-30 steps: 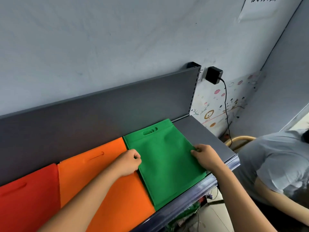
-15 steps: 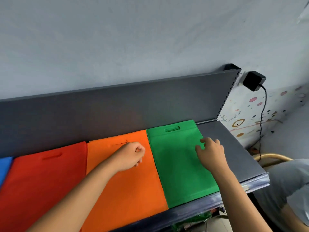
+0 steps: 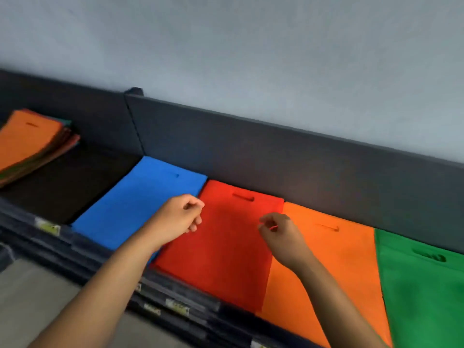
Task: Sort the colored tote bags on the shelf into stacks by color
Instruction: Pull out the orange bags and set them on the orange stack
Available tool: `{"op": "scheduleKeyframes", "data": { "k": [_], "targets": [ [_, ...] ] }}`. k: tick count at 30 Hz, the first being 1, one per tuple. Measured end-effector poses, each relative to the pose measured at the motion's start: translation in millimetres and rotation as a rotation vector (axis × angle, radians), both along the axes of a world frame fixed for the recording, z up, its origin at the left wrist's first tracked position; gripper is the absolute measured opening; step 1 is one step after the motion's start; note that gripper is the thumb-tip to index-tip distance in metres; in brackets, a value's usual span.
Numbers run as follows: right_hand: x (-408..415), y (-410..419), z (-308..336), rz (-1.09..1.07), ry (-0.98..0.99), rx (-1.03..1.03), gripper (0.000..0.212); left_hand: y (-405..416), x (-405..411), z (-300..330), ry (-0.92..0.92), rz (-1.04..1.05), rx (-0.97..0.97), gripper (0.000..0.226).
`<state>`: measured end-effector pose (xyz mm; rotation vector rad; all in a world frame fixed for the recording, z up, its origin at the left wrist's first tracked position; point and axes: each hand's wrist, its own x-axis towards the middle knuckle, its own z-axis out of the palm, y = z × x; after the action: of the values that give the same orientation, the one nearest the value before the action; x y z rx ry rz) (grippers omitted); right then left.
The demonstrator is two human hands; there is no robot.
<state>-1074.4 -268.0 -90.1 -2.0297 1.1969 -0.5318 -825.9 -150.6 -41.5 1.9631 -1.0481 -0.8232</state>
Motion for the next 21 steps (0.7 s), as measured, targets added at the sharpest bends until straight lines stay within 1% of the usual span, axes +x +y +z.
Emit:
{"op": "scheduleKeyframes", "data": {
  "k": [4, 10, 15, 21],
  "targets": [
    [101, 39, 5, 0.143, -0.02, -0.023, 0.015, 83, 98, 18, 0.003, 0.211, -0.039, 0.02],
    [266, 130, 16, 0.308, -0.107, 0.088, 0.006, 216, 218, 33, -0.037, 0.395, -0.016, 0.019],
    [378, 197, 24, 0.414, -0.155, 0.11, 0.003, 303, 290, 45, -0.075, 0.519, -0.021, 0.018],
    [477, 244, 33, 0.5, -0.147, 0.201, 0.005, 374, 358, 43, -0.084, 0.617, -0.04, 0.017]
  ]
}}
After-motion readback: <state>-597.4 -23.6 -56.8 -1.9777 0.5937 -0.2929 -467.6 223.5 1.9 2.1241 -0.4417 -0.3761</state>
